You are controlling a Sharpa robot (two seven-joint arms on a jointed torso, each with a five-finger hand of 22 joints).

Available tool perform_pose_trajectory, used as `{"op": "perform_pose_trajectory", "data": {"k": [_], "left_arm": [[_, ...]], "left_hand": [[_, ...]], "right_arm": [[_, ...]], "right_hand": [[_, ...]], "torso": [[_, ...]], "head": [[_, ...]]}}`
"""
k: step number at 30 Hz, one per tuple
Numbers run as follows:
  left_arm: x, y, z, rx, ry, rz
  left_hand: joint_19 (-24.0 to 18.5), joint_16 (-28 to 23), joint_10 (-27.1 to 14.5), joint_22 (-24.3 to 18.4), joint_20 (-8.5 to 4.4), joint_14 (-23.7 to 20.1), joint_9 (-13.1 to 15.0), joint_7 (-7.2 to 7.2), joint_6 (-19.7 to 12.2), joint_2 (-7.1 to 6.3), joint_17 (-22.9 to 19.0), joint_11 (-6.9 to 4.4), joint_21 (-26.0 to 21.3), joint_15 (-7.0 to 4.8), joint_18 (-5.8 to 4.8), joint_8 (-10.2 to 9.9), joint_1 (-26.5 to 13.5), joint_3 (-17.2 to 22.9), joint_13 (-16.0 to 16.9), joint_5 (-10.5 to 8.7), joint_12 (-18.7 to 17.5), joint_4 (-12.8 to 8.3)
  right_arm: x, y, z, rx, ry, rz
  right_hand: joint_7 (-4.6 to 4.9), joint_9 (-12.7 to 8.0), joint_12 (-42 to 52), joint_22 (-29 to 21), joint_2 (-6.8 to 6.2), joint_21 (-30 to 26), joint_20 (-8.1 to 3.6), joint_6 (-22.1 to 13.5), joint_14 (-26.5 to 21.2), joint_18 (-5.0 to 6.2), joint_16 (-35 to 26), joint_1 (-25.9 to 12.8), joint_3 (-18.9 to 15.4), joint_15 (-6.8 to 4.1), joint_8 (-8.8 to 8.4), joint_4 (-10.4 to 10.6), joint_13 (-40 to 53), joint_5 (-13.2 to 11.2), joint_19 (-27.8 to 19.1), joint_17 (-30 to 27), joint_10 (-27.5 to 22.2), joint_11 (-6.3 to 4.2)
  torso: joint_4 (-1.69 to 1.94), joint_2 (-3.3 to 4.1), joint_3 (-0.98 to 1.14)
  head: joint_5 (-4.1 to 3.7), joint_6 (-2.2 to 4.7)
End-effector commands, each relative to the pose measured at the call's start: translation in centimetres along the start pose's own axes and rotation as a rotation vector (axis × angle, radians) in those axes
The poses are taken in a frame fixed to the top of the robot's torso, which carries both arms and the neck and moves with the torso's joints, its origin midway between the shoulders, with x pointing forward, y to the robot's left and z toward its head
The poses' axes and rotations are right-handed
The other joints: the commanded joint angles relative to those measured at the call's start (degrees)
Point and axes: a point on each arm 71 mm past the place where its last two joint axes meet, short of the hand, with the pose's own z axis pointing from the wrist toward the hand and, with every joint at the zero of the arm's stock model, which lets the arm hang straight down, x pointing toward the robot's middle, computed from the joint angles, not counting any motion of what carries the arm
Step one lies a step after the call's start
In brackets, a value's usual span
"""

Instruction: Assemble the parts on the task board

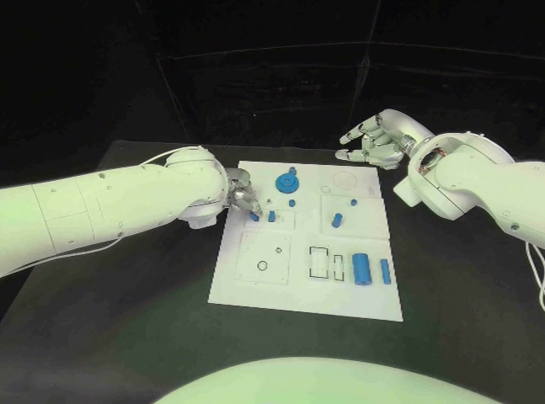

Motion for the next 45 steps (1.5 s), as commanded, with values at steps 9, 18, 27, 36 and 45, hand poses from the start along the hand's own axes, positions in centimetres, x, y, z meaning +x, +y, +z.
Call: {"op": "perform_pose_trajectory", "data": {"k": [9, 18, 27, 36, 45], "left_arm": [[0.4, 0.1, 0.4, -0.028, 0.030, 0.024], [0.3, 0.2, 0.5, -0.035, 0.023, 0.020], [0.1, 0.4, 0.5, -0.043, 0.009, 0.010], [-0.3, 0.5, 0.4, -0.022, -0.046, -0.030], [-1.2, 0.6, -0.1, 0.080, -0.163, -0.229]], "left_hand": [[1.89, 0.18, 0.80, 4.14, -0.63, 6.17, -0.21, -0.48, 0.97, -0.33, 15.09, -0.37, 0.76, -0.62, 0.18, 0.83, -1.47, -3.33, 1.27, -0.11, 1.39, 1.55], [2.01, 0.18, 1.11, 4.42, -0.76, 6.17, -0.50, -0.61, 1.47, -0.61, 15.09, -0.49, 0.92, -0.75, 0.12, 1.07, -2.42, -6.92, 1.90, -0.17, 1.93, 3.08], [2.14, 0.18, 1.26, 4.79, -0.81, 6.17, -1.09, -0.56, 2.06, -1.64, 15.09, -0.45, 1.08, -0.74, 0.05, 1.25, -4.32, -15.41, 2.36, -0.97, 2.26, 6.29], [2.15, 0.18, 1.23, 4.85, -1.02, 6.17, -1.49, -0.80, 2.09, -2.14, 15.09, -0.62, 0.97, -0.99, 0.07, 1.36, -5.02, -23.79, 2.42, -2.49, 2.24, 9.62], [-3.96, -2.20, -12.79, -8.30, 0.39, 4.97, -3.16, 1.73, -3.89, 0.70, 12.04, 1.60, -13.62, 0.78, 3.20, -0.26, -0.12, -29.63, -16.82, -2.28, -15.35, 11.63]], "right_arm": [[0.0, 0.2, 0.1, -0.008, 0.005, 0.001], [0.0, 0.2, 0.1, -0.008, 0.004, 0.001], [0.0, 0.2, 0.1, -0.008, 0.003, 0.002], [0.0, 0.2, 0.1, -0.008, 0.003, 0.003], [0.0, 0.1, 0.1, -0.008, 0.002, 0.003]], "right_hand": [[0.06, -0.01, 0.21, -0.09, 0.46, -0.35, -0.26, 0.51, 3.65, -0.13, -0.40, -0.04, -0.23, -0.43, 0.23, -0.01, 0.04, 0.28, -0.31, 4.14, -0.19, -0.18], [0.06, -0.01, 0.21, -0.09, 0.46, -0.35, -0.26, 0.51, 3.65, -0.13, -0.40, -0.04, -0.23, -0.43, 0.23, -0.01, 0.04, 0.28, -0.31, 4.14, -0.19, -0.18], [0.07, -0.02, 0.07, -0.19, 0.46, -0.39, -0.26, 0.51, 3.63, -0.11, -0.47, -0.10, -0.30, -0.43, 0.23, 0.06, -0.12, 0.27, -0.35, 4.05, -0.30, -0.17], [0.08, -0.02, 0.06, -0.22, 0.46, -0.41, -0.26, 0.50, 3.63, -0.11, -0.48, -0.18, -0.37, -0.43, 0.23, 0.14, -0.13, 0.25, -0.37, 4.03, -0.32, -0.16], [0.09, -0.03, -0.01, -0.33, 0.47, -0.47, -0.26, 0.49, 3.59, -0.09, -0.58, -0.28, -0.44, -0.42, 0.23, 0.23, -0.21, 0.25, -0.42, 3.89, -0.38, -0.15]], "torso": [[0.02, 0.00, -0.03], [0.01, -0.01, -0.02], [0.00, -0.02, -0.02], [0.02, 0.01, -0.05], [0.06, 0.01, -0.11]], "head": [[-0.16, -0.16], [-0.16, -0.22], [-0.26, -0.21], [-0.42, -0.15], [-0.74, -0.17]]}}
